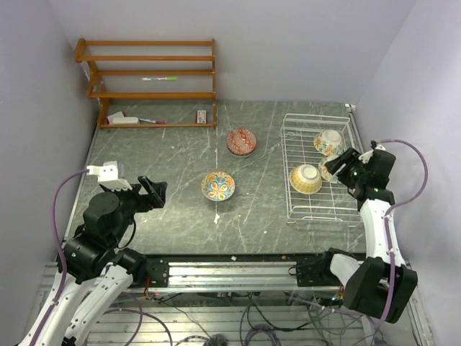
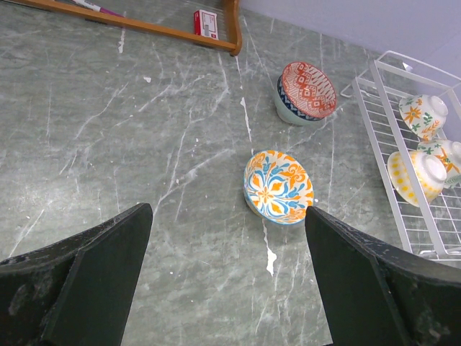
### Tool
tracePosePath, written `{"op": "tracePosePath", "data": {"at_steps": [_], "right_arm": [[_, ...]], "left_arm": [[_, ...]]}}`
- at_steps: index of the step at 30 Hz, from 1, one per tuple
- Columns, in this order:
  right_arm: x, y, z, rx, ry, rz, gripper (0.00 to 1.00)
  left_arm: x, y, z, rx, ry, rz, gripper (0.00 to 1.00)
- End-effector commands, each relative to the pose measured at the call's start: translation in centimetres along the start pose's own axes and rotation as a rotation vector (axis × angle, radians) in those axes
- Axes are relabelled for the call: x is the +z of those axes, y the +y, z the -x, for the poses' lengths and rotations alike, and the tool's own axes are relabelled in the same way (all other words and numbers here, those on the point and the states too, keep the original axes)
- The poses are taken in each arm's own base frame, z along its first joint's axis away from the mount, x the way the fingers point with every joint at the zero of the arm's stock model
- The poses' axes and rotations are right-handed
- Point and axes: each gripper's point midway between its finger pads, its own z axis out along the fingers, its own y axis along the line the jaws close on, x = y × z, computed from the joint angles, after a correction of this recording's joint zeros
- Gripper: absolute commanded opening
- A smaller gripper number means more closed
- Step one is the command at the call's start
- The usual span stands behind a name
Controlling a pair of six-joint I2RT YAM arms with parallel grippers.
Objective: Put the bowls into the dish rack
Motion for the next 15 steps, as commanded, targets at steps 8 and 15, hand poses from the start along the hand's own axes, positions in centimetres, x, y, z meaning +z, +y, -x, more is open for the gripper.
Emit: {"op": "tracePosePath", "data": {"at_steps": [8,15], "right_arm": [[3.1,5.5,-1.1,-0.298,0.022,-0.166,0.61],[6.1,6.6,-3.2,-0.476,0.099,-0.299,0.61]], "left_arm": [[-0.6,-0.4,1.2,-0.01,-0.038,-0.017,0.98],[-0.6,-0.5,1.1,-0.008,-0.035,-0.023,0.98]]}}
